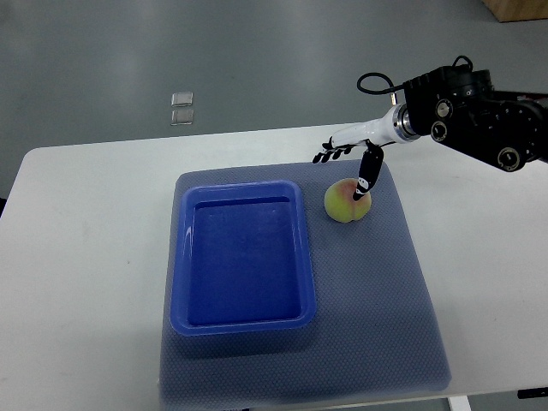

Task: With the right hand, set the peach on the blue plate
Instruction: 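Close the right hand fingers around the peach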

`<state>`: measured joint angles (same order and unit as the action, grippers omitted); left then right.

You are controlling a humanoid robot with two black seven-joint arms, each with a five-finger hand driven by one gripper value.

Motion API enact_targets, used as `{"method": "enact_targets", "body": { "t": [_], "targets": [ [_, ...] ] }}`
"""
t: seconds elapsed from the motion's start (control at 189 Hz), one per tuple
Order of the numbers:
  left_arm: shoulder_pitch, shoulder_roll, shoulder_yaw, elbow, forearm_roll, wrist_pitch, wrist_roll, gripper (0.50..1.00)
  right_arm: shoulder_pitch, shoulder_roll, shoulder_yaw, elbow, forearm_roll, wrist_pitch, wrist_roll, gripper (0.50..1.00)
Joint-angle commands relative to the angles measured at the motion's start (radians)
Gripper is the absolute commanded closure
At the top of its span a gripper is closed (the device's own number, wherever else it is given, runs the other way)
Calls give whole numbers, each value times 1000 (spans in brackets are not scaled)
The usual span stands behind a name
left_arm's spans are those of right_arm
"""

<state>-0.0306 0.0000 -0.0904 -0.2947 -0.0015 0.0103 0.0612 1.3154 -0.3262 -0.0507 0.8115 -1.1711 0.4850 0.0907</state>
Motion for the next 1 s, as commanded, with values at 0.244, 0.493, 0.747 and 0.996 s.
{"method": "enact_targets", "body": {
  "t": [0.244, 0.493, 0.747, 0.996],
  "targets": [
    [0, 0, 3, 2, 0, 0, 0, 500, -76, 19, -9, -11, -8, -80, 9, 568],
    [1, 0, 3, 2, 0, 0, 0, 500, -107, 27, -14, -11, -15, -98, 21, 570],
    [0, 0, 1, 6, 0, 0, 0, 500, -134, 29, -15, -11, -35, -138, 27, 595],
    [0, 0, 1, 6, 0, 0, 0, 500, -139, 29, -23, -12, -87, -178, 60, 987]
  ]
}}
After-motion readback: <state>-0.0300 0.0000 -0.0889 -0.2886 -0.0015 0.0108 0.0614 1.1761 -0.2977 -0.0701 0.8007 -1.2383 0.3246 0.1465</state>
